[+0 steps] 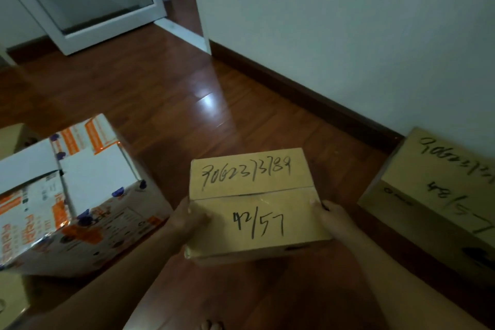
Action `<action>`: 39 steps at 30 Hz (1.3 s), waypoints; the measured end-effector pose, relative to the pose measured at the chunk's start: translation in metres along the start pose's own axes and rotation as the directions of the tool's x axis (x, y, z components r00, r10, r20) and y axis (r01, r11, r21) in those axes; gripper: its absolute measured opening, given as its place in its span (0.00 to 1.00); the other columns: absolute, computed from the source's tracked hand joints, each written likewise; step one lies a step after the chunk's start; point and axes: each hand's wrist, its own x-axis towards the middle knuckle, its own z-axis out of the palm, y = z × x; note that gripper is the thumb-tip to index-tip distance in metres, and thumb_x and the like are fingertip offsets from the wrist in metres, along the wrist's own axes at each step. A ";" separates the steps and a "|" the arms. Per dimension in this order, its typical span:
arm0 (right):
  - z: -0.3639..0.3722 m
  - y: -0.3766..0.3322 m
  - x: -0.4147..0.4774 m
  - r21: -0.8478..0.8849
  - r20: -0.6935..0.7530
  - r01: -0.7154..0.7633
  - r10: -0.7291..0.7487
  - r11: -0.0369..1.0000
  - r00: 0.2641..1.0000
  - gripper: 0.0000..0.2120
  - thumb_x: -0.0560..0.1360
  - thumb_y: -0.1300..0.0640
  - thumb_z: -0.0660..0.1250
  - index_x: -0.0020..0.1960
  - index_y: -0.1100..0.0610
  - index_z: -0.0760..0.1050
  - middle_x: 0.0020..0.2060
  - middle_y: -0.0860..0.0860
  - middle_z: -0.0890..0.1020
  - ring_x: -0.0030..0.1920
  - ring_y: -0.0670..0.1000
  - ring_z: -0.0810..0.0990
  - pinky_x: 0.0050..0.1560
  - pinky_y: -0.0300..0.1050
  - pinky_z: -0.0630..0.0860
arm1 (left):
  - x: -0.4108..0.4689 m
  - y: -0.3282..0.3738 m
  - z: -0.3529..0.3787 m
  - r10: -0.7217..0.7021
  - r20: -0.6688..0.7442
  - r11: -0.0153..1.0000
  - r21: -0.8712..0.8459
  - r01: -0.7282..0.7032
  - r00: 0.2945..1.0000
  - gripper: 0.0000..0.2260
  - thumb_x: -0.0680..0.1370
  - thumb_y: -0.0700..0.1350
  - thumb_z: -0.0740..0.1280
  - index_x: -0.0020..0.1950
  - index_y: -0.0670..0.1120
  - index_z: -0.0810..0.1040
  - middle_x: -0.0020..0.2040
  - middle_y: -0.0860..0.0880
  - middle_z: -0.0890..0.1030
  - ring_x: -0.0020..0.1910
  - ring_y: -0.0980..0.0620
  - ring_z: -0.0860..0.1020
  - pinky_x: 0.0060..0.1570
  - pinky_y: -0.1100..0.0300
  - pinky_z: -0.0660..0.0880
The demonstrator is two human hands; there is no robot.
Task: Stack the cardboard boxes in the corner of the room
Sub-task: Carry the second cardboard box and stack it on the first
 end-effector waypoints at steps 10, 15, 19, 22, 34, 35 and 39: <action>-0.093 -0.041 -0.025 0.221 -0.108 0.056 -0.032 0.974 0.994 0.21 0.74 0.40 0.62 0.59 0.52 0.78 0.48 0.48 0.83 0.47 0.49 0.80 0.47 0.47 0.76 | -0.023 0.127 0.002 0.305 -0.016 0.945 0.132 -0.301 0.952 0.21 0.72 0.48 0.75 0.61 0.41 0.78 0.57 0.40 0.83 0.43 0.49 0.84 0.42 0.55 0.81; -0.169 -0.049 -0.054 0.277 -0.292 0.153 -0.069 0.949 0.954 0.17 0.73 0.38 0.61 0.49 0.48 0.80 0.40 0.45 0.84 0.43 0.47 0.81 0.43 0.47 0.75 | -0.054 0.210 0.043 0.490 -0.047 0.872 0.042 -0.489 0.870 0.20 0.73 0.49 0.73 0.63 0.45 0.76 0.50 0.46 0.82 0.39 0.53 0.80 0.33 0.62 0.74; -0.232 -0.032 -0.082 0.296 -0.468 0.236 -0.074 0.926 0.881 0.11 0.74 0.40 0.62 0.44 0.46 0.77 0.38 0.41 0.79 0.41 0.44 0.78 0.37 0.41 0.70 | -0.083 0.256 0.097 0.595 0.047 0.804 -0.055 -0.592 0.803 0.25 0.74 0.49 0.72 0.70 0.48 0.71 0.60 0.47 0.79 0.52 0.47 0.81 0.49 0.51 0.79; -0.266 0.005 -0.100 0.269 -0.613 0.217 -0.007 0.938 0.790 0.11 0.76 0.44 0.60 0.49 0.49 0.75 0.40 0.46 0.78 0.40 0.46 0.75 0.37 0.42 0.69 | -0.100 0.270 0.147 0.627 0.180 0.778 -0.085 -0.622 0.758 0.28 0.74 0.48 0.72 0.72 0.48 0.70 0.61 0.48 0.78 0.55 0.46 0.80 0.52 0.49 0.79; -0.278 0.166 -0.146 0.391 -0.797 0.015 0.330 0.920 0.506 0.15 0.77 0.51 0.60 0.56 0.58 0.77 0.47 0.58 0.80 0.41 0.56 0.75 0.39 0.47 0.68 | -0.112 0.223 0.310 0.604 0.578 0.717 -0.092 -0.691 0.549 0.25 0.77 0.49 0.69 0.73 0.50 0.67 0.64 0.53 0.75 0.62 0.50 0.76 0.53 0.56 0.78; -0.280 0.167 -0.143 0.384 -0.805 0.034 0.316 0.923 0.503 0.14 0.77 0.52 0.60 0.56 0.58 0.77 0.48 0.59 0.80 0.40 0.55 0.75 0.38 0.46 0.68 | -0.111 0.224 0.315 0.626 0.556 0.693 -0.075 -0.717 0.547 0.27 0.78 0.50 0.67 0.75 0.50 0.63 0.64 0.54 0.73 0.61 0.53 0.75 0.50 0.62 0.75; -0.291 0.166 -0.130 0.375 -0.814 0.063 0.296 0.925 0.500 0.13 0.77 0.53 0.59 0.56 0.57 0.76 0.42 0.54 0.76 0.35 0.48 0.72 0.32 0.38 0.65 | -0.105 0.227 0.330 0.667 0.555 0.577 0.036 -0.816 0.496 0.26 0.82 0.53 0.58 0.78 0.50 0.56 0.70 0.48 0.72 0.64 0.46 0.75 0.58 0.50 0.76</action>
